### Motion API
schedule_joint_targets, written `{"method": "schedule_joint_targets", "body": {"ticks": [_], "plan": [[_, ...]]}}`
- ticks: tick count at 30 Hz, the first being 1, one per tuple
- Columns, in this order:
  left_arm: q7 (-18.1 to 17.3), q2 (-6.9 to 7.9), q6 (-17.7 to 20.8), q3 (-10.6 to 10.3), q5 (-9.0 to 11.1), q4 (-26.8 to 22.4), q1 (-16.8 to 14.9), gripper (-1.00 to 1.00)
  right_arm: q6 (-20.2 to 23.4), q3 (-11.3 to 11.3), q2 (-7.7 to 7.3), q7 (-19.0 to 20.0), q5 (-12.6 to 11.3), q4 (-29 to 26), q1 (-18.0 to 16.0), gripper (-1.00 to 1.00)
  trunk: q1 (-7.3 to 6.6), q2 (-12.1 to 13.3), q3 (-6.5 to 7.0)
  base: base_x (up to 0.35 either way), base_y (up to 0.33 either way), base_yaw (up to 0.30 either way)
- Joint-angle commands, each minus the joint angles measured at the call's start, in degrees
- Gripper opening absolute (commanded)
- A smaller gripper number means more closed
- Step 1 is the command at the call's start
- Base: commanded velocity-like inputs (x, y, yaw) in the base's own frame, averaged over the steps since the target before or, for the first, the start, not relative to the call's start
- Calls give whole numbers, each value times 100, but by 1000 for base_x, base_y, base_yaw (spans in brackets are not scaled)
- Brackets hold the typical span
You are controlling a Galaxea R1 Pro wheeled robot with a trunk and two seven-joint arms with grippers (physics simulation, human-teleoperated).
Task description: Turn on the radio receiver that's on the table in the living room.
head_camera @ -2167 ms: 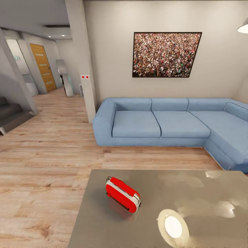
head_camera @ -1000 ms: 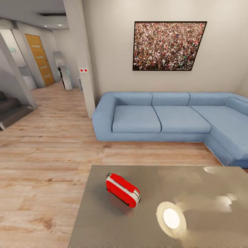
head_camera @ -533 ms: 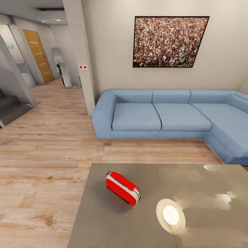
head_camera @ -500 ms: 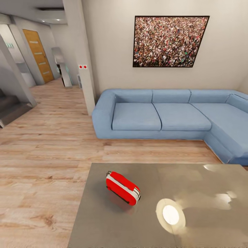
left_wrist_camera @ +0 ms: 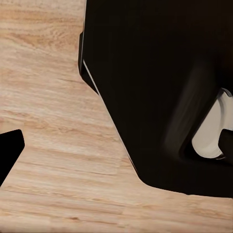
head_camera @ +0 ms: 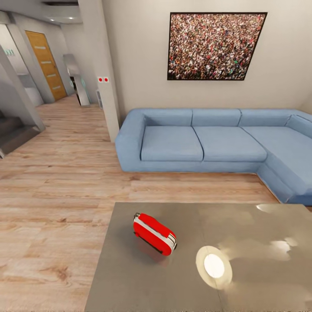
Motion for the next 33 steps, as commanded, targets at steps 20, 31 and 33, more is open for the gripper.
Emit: {"method": "schedule_joint_targets", "body": {"ticks": [20, 31, 33], "plan": [[0, 2, 0, 0, -7, 0, 0, 100, 17, -13, -19, 8, -26, 0, 0, 100, 0, 0, -158, 0, 0, 0], [0, 4, 0, 0, -9, 0, 0, 100, 63, -29, -7, 3, -43, 0, 0, 100, 0, 0, -164, 0, 0, 0], [0, 6, 0, 0, -4, 0, 0, 100, 65, -23, -4, 1, -42, 0, 0, 100, 0, 0, -164, 0, 0, 0]]}}
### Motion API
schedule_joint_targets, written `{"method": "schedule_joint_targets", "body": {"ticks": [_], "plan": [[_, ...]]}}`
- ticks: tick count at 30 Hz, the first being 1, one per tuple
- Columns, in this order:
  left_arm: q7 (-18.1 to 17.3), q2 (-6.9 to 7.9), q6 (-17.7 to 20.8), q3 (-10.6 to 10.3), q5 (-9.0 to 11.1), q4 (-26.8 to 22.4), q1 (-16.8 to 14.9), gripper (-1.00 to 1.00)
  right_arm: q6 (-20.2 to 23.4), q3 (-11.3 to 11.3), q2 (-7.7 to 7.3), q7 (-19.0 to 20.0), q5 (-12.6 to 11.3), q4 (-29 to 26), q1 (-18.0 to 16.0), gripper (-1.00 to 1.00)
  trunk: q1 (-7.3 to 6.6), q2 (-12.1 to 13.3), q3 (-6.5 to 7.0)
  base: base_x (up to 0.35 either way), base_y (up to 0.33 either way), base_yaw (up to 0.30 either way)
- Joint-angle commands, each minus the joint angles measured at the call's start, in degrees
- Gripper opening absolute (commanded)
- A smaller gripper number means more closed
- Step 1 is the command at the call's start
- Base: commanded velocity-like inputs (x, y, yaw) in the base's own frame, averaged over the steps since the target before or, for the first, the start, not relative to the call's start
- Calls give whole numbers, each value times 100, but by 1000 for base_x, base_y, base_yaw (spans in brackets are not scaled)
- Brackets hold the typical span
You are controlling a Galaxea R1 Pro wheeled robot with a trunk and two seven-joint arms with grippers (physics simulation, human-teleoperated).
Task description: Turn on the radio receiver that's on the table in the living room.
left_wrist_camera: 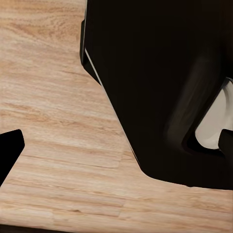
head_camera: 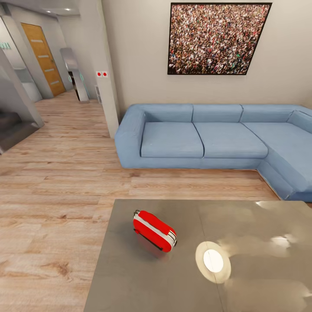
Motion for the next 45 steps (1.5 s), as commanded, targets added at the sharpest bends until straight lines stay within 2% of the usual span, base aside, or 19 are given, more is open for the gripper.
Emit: {"method": "schedule_joint_targets", "body": {"ticks": [1, 9, 45], "plan": [[0, 1, 0, 0, 0, 0, 0, 100, -1, 2, 1, -1, 2, 0, 0, 100, 0, 0, 0, 0, 0, 0], [0, -3, 0, 0, 4, 0, 0, 100, -49, 29, -2, -1, 39, 0, 0, 100, 0, 0, -26, 0, 0, 0], [0, -6, -9, 0, 0, 0, 0, 100, -56, 32, -5, -1, 45, 0, 0, 100, 0, 0, -350, 0, 0, 0]]}}
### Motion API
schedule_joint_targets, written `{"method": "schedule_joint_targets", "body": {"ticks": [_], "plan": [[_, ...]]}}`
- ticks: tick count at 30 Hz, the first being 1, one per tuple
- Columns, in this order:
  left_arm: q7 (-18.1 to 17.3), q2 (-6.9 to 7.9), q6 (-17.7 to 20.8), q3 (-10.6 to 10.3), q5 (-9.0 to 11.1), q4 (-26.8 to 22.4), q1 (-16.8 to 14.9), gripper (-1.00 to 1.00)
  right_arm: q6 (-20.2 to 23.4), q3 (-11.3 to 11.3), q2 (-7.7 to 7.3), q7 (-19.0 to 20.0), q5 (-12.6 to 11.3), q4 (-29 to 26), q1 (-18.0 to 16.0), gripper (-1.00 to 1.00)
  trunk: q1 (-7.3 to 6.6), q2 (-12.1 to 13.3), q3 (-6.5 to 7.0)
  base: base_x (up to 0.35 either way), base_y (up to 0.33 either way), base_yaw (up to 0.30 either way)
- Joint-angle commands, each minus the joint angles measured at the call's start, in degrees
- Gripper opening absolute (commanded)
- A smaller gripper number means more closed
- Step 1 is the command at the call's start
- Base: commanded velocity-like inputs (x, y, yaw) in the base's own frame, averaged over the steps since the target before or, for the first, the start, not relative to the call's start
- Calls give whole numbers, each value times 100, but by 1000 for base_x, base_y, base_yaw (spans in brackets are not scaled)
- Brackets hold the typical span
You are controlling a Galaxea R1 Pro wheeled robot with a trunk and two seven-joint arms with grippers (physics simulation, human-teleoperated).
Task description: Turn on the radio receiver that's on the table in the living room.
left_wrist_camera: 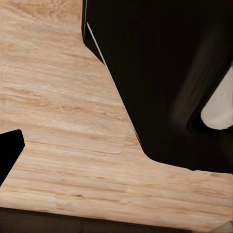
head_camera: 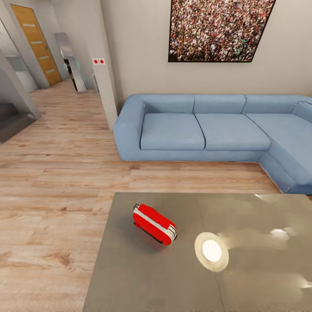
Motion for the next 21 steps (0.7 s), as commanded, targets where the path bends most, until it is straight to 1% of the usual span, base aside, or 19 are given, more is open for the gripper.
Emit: {"method": "schedule_joint_targets", "body": {"ticks": [1, 21], "plan": [[0, 0, 0, 0, 0, 0, 0, 100, 0, 0, 0, 0, -1, 0, 0, 100, 0, 0, -9, 0, 0, 0], [0, -6, -45, 4, -5, -1, 0, 100, 0, 0, 7, 0, 3, 0, 0, 100, 0, 0, -191, 0, 0, 0]]}}
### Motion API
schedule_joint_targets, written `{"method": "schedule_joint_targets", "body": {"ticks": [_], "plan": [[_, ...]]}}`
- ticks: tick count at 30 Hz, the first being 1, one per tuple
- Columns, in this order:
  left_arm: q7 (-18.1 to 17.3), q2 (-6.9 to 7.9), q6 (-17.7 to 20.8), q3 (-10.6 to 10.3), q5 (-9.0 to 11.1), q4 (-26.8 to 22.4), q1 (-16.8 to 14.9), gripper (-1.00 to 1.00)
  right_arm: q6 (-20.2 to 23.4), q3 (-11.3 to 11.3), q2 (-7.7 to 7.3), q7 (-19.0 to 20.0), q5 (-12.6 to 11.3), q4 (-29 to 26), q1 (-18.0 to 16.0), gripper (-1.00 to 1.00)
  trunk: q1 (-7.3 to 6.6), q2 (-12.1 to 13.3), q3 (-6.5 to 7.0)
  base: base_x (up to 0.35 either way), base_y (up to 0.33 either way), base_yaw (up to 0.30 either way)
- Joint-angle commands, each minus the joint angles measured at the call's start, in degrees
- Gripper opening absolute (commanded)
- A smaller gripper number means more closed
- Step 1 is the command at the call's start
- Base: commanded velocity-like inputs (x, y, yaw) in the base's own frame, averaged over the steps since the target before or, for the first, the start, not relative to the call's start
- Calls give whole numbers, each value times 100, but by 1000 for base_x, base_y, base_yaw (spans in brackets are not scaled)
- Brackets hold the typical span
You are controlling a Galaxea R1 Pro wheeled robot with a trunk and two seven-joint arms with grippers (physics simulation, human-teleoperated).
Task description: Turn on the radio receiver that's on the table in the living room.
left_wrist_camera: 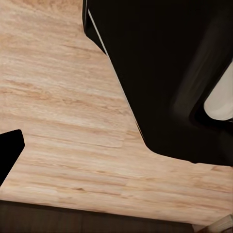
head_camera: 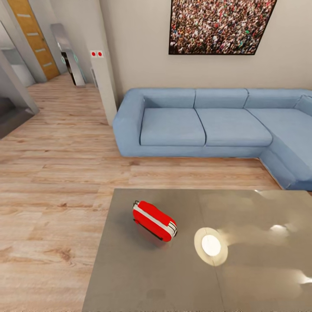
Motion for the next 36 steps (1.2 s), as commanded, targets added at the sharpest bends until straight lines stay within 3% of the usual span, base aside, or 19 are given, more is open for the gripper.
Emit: {"method": "schedule_joint_targets", "body": {"ticks": [1, 36], "plan": [[0, -1, -2, -1, 0, 0, 0, 100, 0, 0, 0, 0, 0, 0, 0, 100, 0, 0, -9, 0, 0, 0], [44, -12, -7, -9, -48, -6, 0, 100, 2, 3, -7, 0, 2, 0, 0, 100, 0, 0, -274, 0, 0, 0]]}}
